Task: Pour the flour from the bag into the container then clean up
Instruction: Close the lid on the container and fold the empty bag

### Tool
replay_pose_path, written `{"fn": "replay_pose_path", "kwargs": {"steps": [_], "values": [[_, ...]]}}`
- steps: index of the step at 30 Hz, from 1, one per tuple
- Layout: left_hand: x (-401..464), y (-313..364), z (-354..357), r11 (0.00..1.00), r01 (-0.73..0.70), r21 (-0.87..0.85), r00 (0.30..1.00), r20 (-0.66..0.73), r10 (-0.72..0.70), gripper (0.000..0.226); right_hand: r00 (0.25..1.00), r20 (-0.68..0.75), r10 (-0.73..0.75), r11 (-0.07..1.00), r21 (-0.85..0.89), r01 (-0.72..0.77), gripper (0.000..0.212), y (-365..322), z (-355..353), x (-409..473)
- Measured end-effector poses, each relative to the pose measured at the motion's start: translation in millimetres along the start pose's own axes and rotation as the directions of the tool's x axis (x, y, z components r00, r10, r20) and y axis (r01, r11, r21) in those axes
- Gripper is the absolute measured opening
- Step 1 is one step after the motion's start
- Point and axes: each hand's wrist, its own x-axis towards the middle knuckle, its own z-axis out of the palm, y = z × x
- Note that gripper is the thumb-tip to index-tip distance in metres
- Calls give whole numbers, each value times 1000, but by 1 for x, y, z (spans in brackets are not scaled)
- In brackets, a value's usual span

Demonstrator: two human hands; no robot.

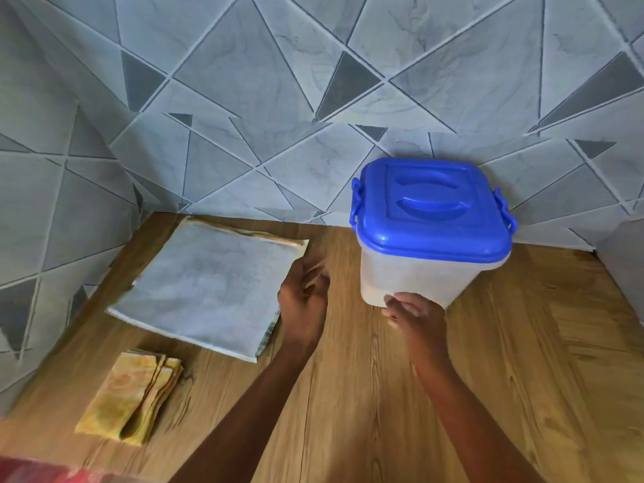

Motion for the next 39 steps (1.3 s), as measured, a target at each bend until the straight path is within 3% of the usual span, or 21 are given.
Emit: {"fn": "replay_pose_path", "kwargs": {"steps": [8, 13, 21, 25, 32, 39], "values": [[-11, -17, -74, 991, 17, 132, 997, -71, -7, 24, 960, 277, -40, 992, -102, 71, 9, -8, 70, -13], [-14, -21, -112, 965, 81, 248, 973, -228, -23, 25, 909, 416, -29, 985, -143, 98, 4, -9, 103, -4], [7, -54, -187, 902, 145, 407, 963, -268, -34, 25, 874, 485, -16, 950, -266, 165, 7, 18, 157, 12], [47, -83, -234, 868, 211, 449, 972, -190, -138, 26, 878, 478, 4, 895, -393, 210, 15, 34, 193, 30], [139, -122, -306, 728, 219, 649, 970, -68, -232, 36, 937, 344, 59, 811, -565, 156, 14, 71, 242, 60], [224, -166, -356, 613, 292, 734, 929, -65, -364, 55, 983, 184, 18, 803, -589, 96, 15, 78, 275, 60]]}}
